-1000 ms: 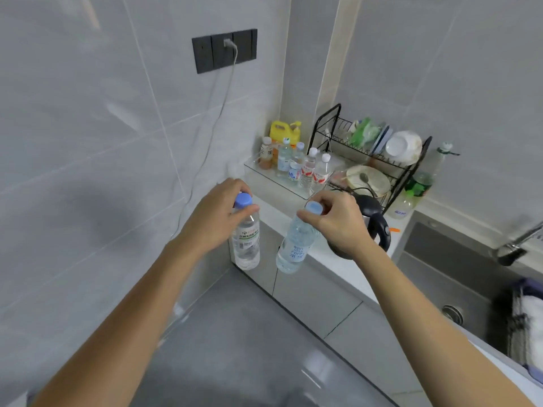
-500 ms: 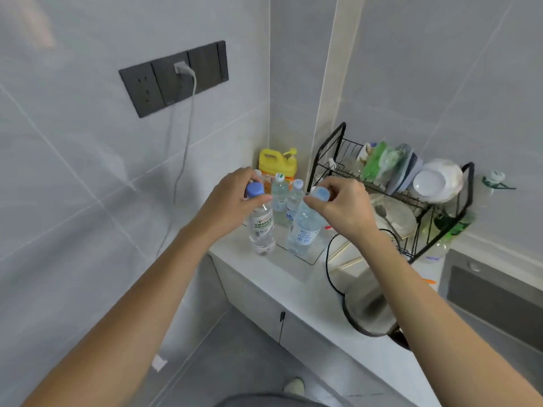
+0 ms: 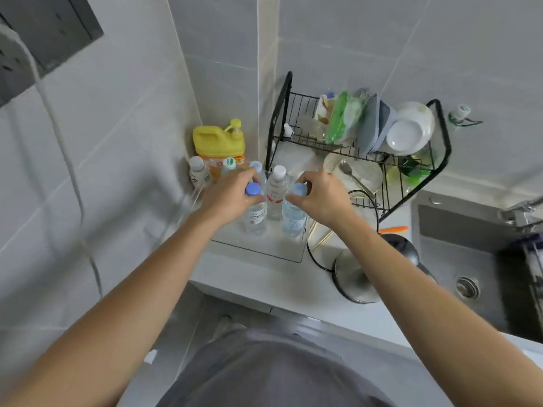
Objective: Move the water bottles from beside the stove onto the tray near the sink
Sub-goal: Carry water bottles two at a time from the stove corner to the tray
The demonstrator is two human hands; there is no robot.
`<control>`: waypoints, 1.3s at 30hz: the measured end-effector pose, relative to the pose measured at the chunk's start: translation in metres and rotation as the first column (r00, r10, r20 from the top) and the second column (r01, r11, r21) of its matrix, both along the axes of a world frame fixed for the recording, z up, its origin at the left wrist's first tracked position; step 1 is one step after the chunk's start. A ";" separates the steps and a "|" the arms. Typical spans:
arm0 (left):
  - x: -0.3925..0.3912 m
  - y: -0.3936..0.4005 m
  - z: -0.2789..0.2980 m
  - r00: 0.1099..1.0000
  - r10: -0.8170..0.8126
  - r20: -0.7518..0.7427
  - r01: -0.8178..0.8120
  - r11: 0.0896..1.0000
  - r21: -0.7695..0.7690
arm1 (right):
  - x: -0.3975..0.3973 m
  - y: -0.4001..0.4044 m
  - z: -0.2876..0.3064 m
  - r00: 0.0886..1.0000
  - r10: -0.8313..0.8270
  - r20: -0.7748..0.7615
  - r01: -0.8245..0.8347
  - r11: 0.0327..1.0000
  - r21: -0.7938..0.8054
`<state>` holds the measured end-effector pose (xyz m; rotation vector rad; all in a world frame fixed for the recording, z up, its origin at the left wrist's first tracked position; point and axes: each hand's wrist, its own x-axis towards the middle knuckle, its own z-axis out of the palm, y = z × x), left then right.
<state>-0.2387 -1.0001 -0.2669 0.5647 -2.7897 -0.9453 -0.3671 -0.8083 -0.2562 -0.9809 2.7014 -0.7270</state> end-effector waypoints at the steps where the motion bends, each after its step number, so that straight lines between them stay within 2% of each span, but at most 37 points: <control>1: -0.005 -0.002 -0.007 0.999 -0.025 0.039 0.025 1.000 0.005 | 0.001 -0.001 -0.006 1.000 -0.025 0.005 0.024 0.999 0.030; 4: -0.022 -0.007 -0.025 0.985 -0.123 0.123 0.121 0.992 0.027 | 0.004 -0.005 -0.021 0.995 -0.098 0.031 0.095 0.992 0.084; 8: -0.038 -0.006 -0.035 0.964 -0.209 0.163 0.212 0.977 -0.003 | 0.006 -0.013 -0.032 0.983 -0.177 0.055 0.168 0.976 0.140; 14: -0.054 0.001 -0.046 0.957 -0.259 0.134 0.275 0.954 -0.119 | 0.007 -0.016 -0.043 0.978 -0.208 0.020 0.201 0.961 0.191; 17: -0.058 0.003 -0.048 0.953 -0.282 0.107 0.294 0.947 -0.130 | 0.006 -0.015 -0.046 0.978 -0.211 0.000 0.207 0.959 0.192; 20: -0.058 -0.001 -0.049 0.942 -0.314 0.121 0.329 0.935 -0.134 | 0.007 -0.014 -0.049 0.983 -0.183 -0.009 0.182 0.963 0.200; 26: -0.056 -0.008 -0.044 0.910 -0.365 0.197 0.403 0.891 -0.210 | 0.004 -0.014 -0.050 0.999 0.002 -0.050 0.012 0.963 0.270; 39: -0.059 -0.011 -0.048 0.901 -0.399 0.171 0.430 0.875 -0.222 | -0.006 -0.010 -0.057 0.994 0.044 -0.099 -0.018 0.967 0.253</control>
